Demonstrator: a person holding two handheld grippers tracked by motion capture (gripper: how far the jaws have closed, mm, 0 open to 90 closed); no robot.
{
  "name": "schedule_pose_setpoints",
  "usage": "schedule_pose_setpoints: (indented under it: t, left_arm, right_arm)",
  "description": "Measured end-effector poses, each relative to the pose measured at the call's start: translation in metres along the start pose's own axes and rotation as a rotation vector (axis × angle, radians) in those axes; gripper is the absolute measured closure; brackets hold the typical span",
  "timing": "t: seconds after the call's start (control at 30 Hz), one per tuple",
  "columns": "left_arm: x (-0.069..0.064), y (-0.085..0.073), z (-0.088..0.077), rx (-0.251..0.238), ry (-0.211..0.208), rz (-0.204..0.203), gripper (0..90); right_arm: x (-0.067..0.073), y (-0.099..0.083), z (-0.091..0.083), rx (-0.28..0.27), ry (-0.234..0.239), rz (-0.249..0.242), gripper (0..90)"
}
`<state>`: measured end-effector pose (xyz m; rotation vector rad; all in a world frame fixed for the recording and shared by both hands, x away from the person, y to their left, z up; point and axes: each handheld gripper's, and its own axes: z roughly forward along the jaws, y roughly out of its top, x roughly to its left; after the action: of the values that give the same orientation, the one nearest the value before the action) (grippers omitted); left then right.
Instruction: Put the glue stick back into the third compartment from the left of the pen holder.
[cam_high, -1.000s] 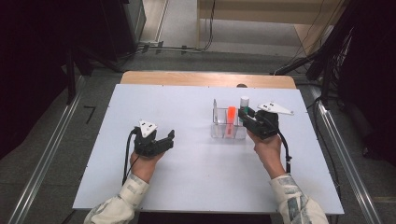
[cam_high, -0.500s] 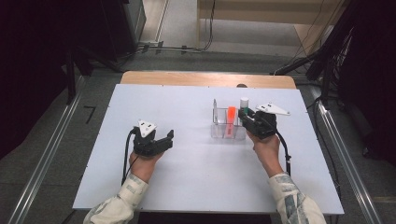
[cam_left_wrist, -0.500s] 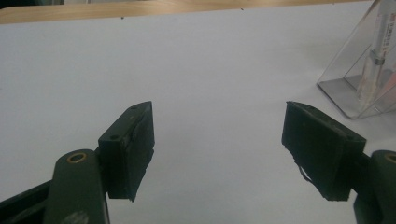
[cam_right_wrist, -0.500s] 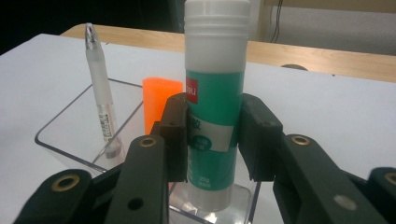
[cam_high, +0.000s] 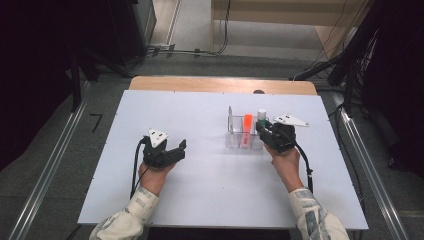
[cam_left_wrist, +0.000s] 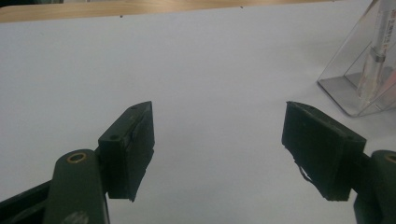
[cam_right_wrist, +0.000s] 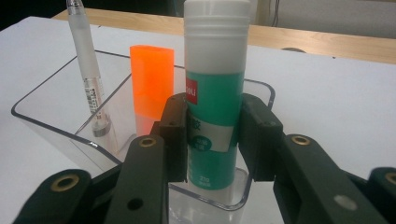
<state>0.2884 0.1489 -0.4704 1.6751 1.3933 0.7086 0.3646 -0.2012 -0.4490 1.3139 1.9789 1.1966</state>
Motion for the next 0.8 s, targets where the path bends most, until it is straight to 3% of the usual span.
schedule_pose_setpoints:
  t: [0.47, 0.8]
  left_arm:
    - [0.0002, -0.0001, 0.0002, -0.001, -0.003, -0.001, 25.7]
    - [0.0001, -0.0001, -0.0002, 0.0, -0.002, 0.001, 25.6]
  right_arm:
    - [0.0017, -0.0007, -0.0002, 0.021, 0.016, 0.003, 61.3]
    - [0.0005, 0.0013, -0.0059, -0.001, 0.022, 0.009, 60.9]
